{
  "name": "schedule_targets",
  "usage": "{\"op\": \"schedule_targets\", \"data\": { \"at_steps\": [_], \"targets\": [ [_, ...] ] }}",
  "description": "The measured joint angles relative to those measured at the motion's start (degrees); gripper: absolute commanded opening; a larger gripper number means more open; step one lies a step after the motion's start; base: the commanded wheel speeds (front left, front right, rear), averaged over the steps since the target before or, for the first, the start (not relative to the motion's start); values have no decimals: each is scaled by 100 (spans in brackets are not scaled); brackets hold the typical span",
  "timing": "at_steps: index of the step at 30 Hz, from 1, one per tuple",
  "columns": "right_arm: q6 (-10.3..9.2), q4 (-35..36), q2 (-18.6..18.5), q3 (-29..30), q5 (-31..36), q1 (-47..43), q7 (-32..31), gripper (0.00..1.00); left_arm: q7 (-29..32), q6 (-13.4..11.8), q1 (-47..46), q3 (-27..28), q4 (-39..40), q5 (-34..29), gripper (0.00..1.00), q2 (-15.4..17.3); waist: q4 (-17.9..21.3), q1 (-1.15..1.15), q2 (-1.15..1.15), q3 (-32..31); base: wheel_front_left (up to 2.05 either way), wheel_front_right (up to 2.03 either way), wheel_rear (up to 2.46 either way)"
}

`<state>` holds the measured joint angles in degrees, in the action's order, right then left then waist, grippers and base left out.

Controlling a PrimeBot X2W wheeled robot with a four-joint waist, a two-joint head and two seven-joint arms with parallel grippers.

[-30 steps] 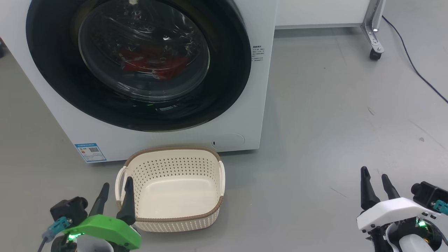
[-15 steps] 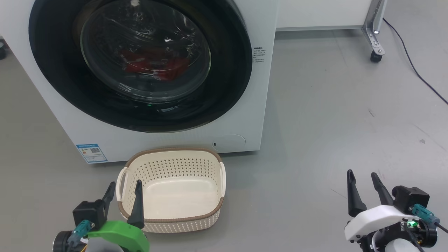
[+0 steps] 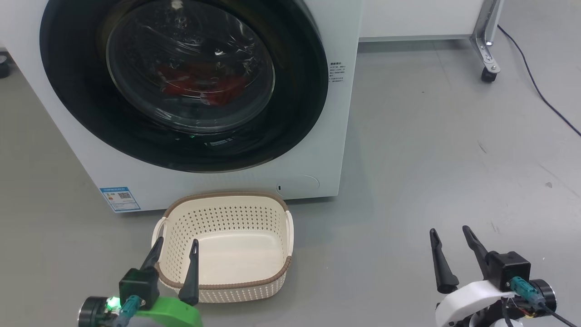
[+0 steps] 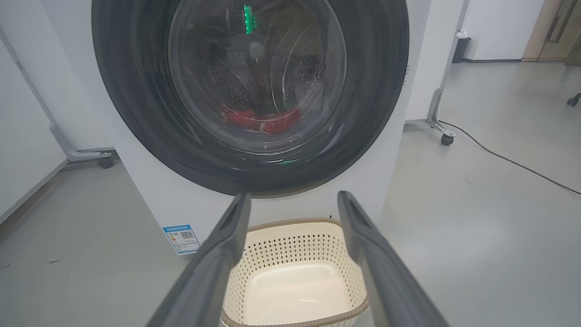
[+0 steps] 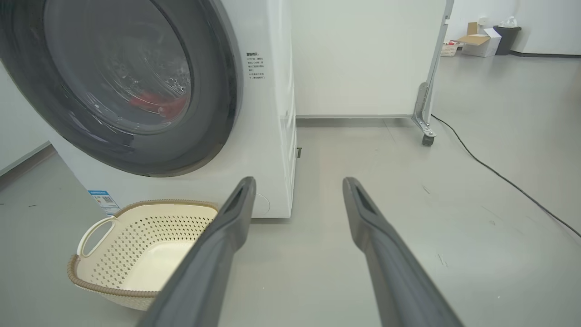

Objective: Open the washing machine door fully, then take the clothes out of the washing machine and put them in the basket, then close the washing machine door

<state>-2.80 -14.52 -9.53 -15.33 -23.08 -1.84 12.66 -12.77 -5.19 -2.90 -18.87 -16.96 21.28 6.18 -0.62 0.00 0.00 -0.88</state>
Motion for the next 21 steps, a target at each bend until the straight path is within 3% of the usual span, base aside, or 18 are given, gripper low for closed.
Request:
{"op": "schedule_targets", "data": {
  "at_steps": [7, 21],
  "targets": [
    [-98, 35, 14, -71, 587, -12, 135, 100, -151, -107, 20, -3, -100, -468, 100, -41, 17, 0, 0, -14, 0, 0, 0],
    [-141, 40, 125, 15, 610, -101, 135, 100, -151, -109, 28, 37, -211, -515, 100, -133, 39, 0, 0, -18, 0, 0, 0]
  ]
}}
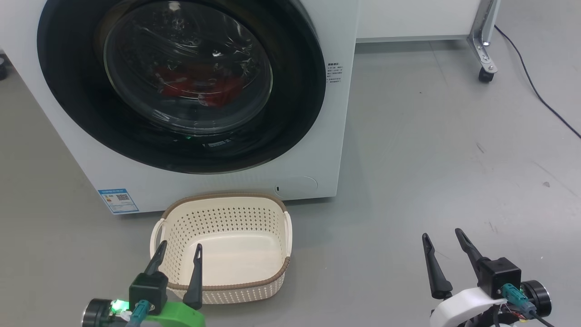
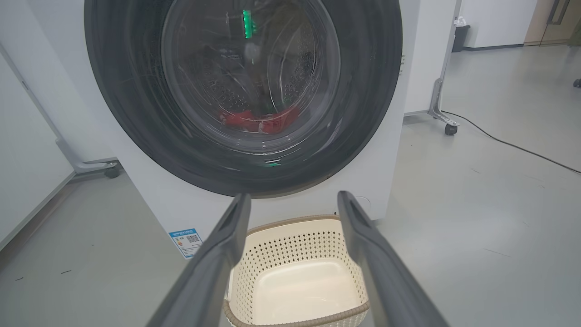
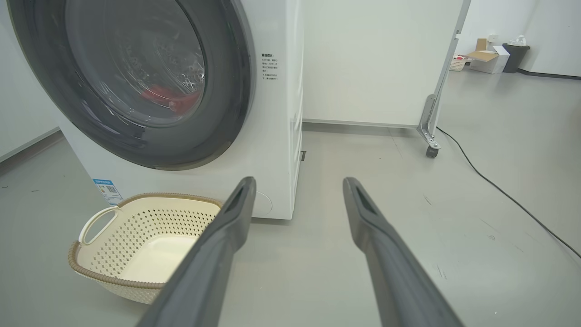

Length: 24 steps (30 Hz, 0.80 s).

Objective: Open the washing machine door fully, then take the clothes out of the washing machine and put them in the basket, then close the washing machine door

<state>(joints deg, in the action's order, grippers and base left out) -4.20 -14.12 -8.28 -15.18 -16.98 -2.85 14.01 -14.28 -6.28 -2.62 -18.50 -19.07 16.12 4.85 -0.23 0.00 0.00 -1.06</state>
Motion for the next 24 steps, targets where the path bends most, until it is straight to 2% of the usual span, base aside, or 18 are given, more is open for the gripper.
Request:
{"op": "schedule_targets", "data": {
  "at_steps": [15, 16, 17, 24],
  "targets": [
    [48, -1, 54, 64, 43, -1, 0, 99, 0, -5, 0, 45, -65, -23, 100, -35, 33, 0, 0, 10, 0, 0, 0],
    [59, -1, 60, 68, 44, -1, 0, 55, 0, -5, 0, 46, -68, -43, 100, -37, 34, 0, 0, 10, 0, 0, 0],
    [60, -1, 69, 70, 45, -1, 0, 0, 0, -5, 0, 48, -70, -55, 100, -41, 34, 0, 0, 10, 0, 0, 0],
    [122, -1, 87, 105, 58, -1, 0, 0, 0, -7, -1, 82, -82, -59, 100, -54, 34, 0, 0, 4, 0, 0, 0]
  ]
}}
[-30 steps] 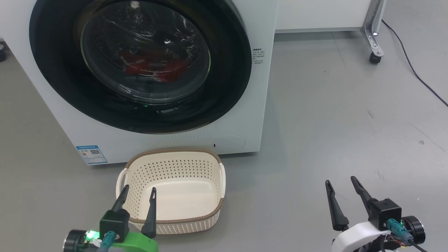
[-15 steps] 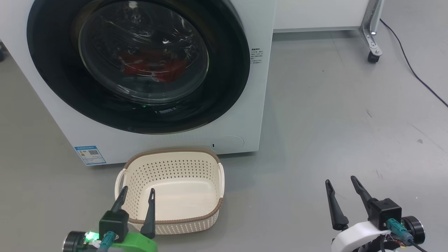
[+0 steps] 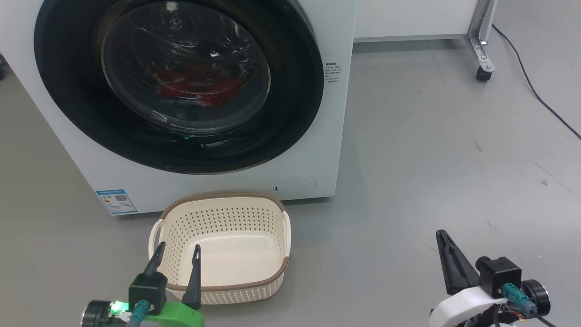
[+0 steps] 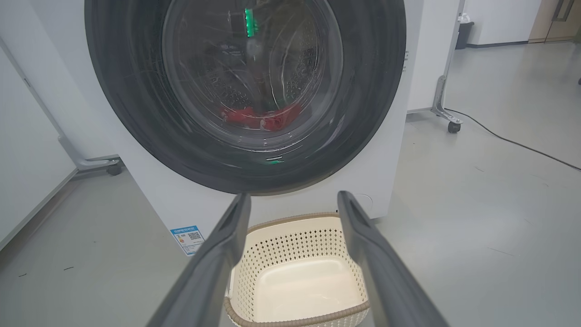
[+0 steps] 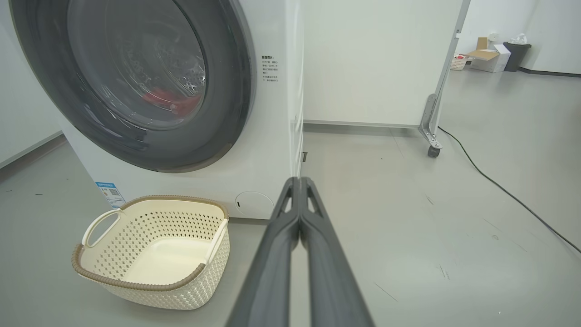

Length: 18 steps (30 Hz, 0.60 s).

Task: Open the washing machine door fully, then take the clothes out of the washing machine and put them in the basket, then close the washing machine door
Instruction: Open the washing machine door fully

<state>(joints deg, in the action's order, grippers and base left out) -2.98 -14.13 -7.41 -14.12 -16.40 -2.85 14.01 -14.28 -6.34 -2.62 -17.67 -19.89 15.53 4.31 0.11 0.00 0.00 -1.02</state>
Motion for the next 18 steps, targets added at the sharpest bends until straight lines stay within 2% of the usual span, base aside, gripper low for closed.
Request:
{"op": "schedule_targets", "data": {
  "at_steps": [12, 18],
  "targets": [
    [154, -4, 53, 81, -43, 2, 0, 0, 0, 0, 0, 0, -2, -52, 100, -21, -25, 0, 0, 18, 0, 0, 0],
    [300, 68, 62, 142, -115, 41, 0, 0, 0, 0, -9, -53, 52, -93, 100, -38, -80, 0, 0, 137, 0, 0, 0]
  ]
}}
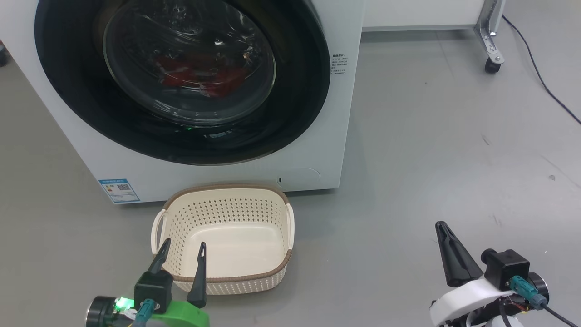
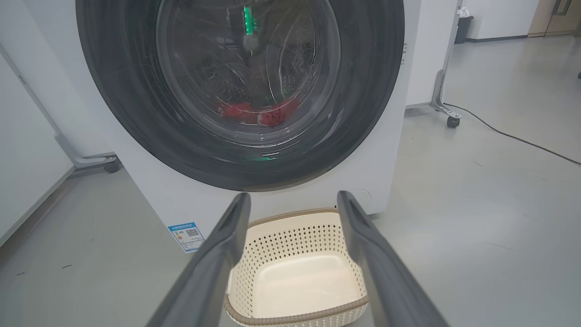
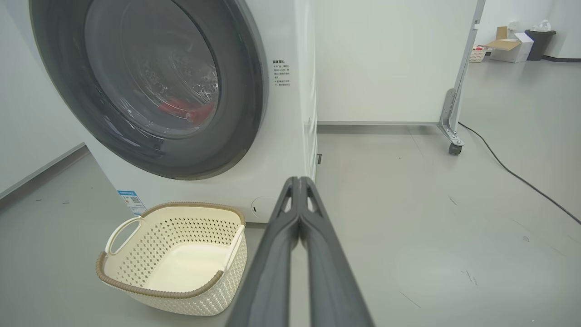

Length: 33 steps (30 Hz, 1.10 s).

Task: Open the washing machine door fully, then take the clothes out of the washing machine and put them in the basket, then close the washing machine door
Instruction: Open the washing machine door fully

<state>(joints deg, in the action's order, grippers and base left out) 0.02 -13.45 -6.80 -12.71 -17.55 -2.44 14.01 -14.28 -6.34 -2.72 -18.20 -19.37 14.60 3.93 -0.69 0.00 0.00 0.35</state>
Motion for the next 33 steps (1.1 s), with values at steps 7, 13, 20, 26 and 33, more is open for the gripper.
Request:
{"op": "schedule_targets", "data": {
  "at_steps": [7, 13, 20, 26, 33],
  "targets": [
    [234, 137, 108, 270, -459, 253, 1, 0, 0, 0, -135, -49, 171, -10, 100, -32, -79, 0, 0, 286, 0, 0, 0],
    [492, 203, 382, 798, -1804, 572, 16, 0, 0, 0, -386, -71, 368, -33, 100, -85, -177, 0, 0, 618, 0, 0, 0],
    [645, 198, 438, 1289, -3607, 1328, -278, 0, 0, 0, -645, -78, 554, -123, 100, -97, -282, 0, 0, 1085, 0, 0, 0],
    [647, 166, 433, 1702, -5276, 2162, -902, 0, 0, 0, -927, -122, 710, -167, 100, -112, -359, 0, 0, 1517, 0, 0, 0],
    [647, 88, 392, 1997, -6434, 3250, -1715, 0, -16, 0, -1278, -231, 868, -208, 100, -134, -483, 0, 0, 2010, 0, 0, 0]
  ]
}}
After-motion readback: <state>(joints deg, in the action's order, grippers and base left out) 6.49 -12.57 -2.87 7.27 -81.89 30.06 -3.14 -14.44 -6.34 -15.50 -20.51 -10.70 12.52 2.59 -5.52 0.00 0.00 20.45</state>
